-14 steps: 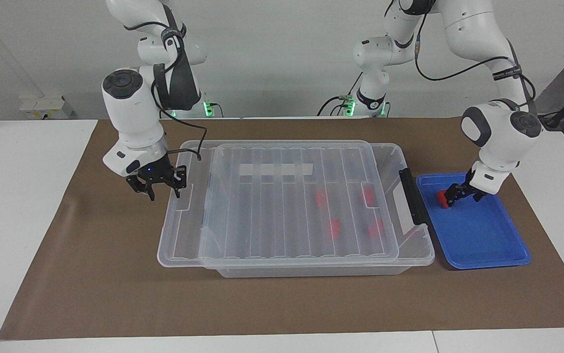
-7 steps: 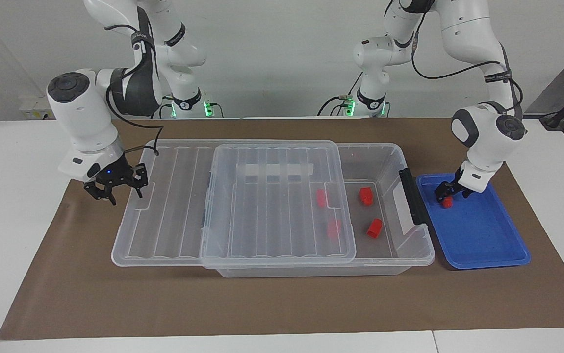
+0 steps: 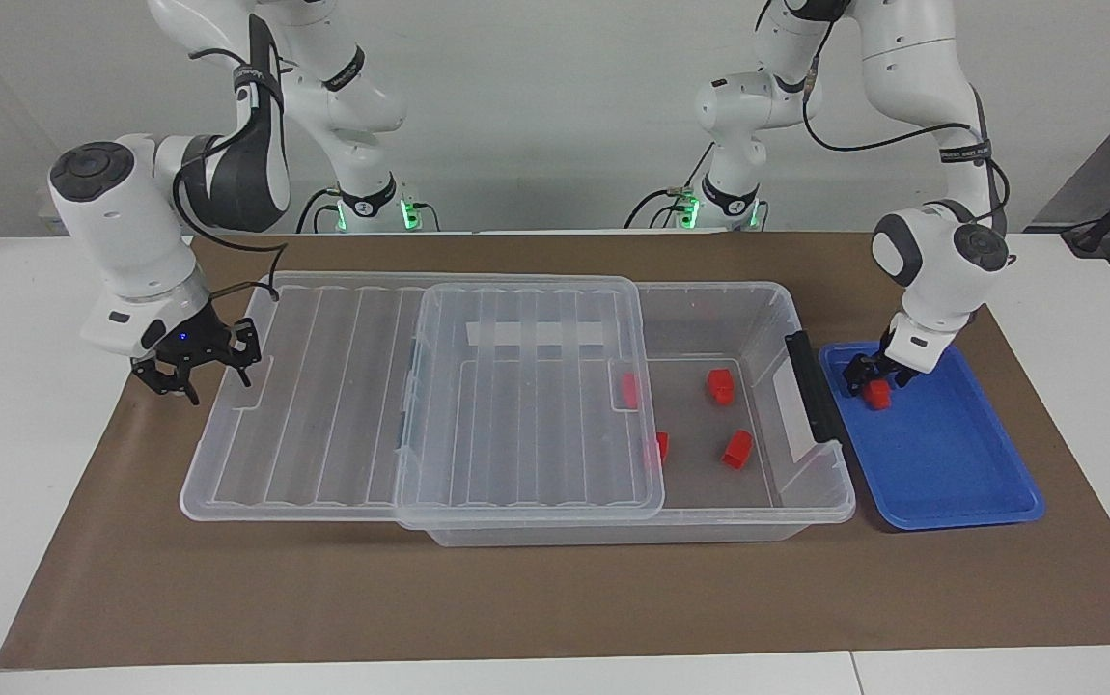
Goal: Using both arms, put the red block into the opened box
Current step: 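Grasp the red block in the blue tray with the left gripper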
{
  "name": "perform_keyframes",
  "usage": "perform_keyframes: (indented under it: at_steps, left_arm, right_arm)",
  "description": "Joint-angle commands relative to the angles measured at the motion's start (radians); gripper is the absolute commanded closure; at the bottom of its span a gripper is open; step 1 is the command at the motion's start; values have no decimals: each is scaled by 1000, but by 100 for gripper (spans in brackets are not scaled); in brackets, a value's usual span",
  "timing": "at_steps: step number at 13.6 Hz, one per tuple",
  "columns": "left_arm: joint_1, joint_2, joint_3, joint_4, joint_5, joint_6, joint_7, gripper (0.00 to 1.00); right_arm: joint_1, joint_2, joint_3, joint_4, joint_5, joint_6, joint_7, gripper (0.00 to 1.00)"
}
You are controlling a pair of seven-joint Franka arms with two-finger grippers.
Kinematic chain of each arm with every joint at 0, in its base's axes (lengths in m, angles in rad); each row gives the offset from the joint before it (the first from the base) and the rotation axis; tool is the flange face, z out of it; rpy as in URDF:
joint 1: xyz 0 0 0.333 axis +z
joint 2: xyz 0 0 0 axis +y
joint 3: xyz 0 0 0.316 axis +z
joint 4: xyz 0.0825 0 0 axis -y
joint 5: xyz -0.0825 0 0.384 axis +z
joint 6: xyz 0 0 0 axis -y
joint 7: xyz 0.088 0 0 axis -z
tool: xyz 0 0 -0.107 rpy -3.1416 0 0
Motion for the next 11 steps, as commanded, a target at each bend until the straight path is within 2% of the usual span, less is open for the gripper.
perform_keyframes:
  at_steps: [1,3,6,7,10,11]
  left_arm:
    - [-11,-31,6,-33,-16,16,6,65]
    - [-11,-32,6,-31,-16,8,6,98]
    - [-12,-29,5,5,-14,-64,4,100]
    - [-12,-26,5,45,-14,-108,6,100]
    - [-43,-9,-7,267,-28,-350,-26,100]
    - [-63,8,-9,336,-62,-399,-104,100]
  right_arm:
    - [7,-18,10,1,2,-26,58,32]
    - [35,-70,10,-1,4,-84,183,27]
    - [66,-152,10,-7,4,-185,371,20]
    - [67,-169,10,-6,16,-210,437,19]
    - [70,-195,10,4,88,-243,576,9]
    - [75,-195,10,23,97,-260,595,7]
